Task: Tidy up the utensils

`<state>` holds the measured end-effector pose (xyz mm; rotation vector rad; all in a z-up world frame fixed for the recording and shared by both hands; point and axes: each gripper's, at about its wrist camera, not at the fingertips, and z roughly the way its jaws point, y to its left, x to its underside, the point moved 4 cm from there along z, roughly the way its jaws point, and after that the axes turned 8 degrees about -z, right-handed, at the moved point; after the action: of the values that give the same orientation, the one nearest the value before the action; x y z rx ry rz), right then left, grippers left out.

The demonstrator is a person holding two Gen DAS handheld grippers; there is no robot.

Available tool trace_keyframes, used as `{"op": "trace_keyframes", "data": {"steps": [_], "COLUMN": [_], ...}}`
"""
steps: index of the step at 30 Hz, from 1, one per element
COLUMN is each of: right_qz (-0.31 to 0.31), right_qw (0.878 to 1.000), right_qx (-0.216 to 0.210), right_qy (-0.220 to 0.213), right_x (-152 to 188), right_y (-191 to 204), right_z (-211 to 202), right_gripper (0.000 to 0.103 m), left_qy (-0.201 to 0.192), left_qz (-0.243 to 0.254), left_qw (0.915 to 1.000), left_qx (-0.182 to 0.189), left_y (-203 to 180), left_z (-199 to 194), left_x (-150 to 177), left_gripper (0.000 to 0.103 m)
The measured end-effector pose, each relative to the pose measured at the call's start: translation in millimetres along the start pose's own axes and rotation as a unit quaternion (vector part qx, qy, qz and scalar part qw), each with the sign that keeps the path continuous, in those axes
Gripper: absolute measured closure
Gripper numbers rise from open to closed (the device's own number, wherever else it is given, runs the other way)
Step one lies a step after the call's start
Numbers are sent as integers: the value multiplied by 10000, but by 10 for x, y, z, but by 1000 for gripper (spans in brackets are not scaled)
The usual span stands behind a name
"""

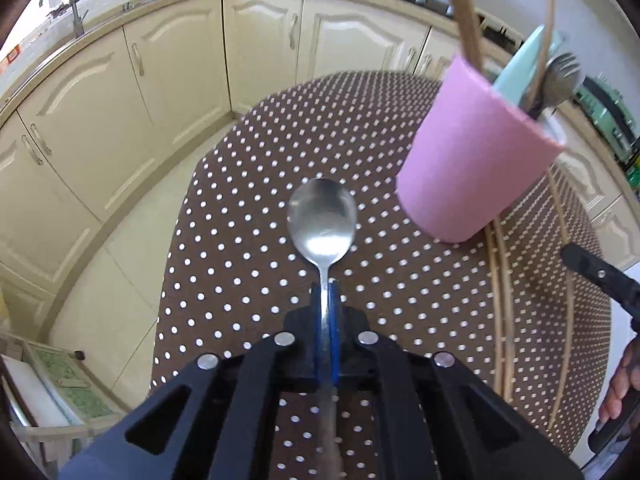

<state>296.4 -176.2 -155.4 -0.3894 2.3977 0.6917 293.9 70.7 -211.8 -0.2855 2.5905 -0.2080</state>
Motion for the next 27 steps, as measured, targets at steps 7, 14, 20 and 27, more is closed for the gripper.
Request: {"op": "trace_keyframes", "data": {"steps": [7,14,20,27], "right_qz": [-165,-582,-868,-959], "right_qw": [9974,9819,9638,9492], "right_qx": [-60,-149,-229,-319], "right_qy": [-695,-1794,-2510,-2981], "right_x": [-134,-419,-758,-1156], "right_y": [94,400,601,692], "right_z": [-371,-917,-1047,-888], "right_gripper": [97,97,97,97], "left_qy": [-1288,-2346,-2917,-3526], "left_qz": [196,431,412,240], "left_qw": [9885,9584,9362,9167], "left_qx": [770,1571,1918,1865], "left_y": [-263,-648,-898,-1077], "left_z": [-678,-1187,-1378,-1421], "left_x": [57,-124,-349,-684], "left_gripper": [100,100,100,100]}}
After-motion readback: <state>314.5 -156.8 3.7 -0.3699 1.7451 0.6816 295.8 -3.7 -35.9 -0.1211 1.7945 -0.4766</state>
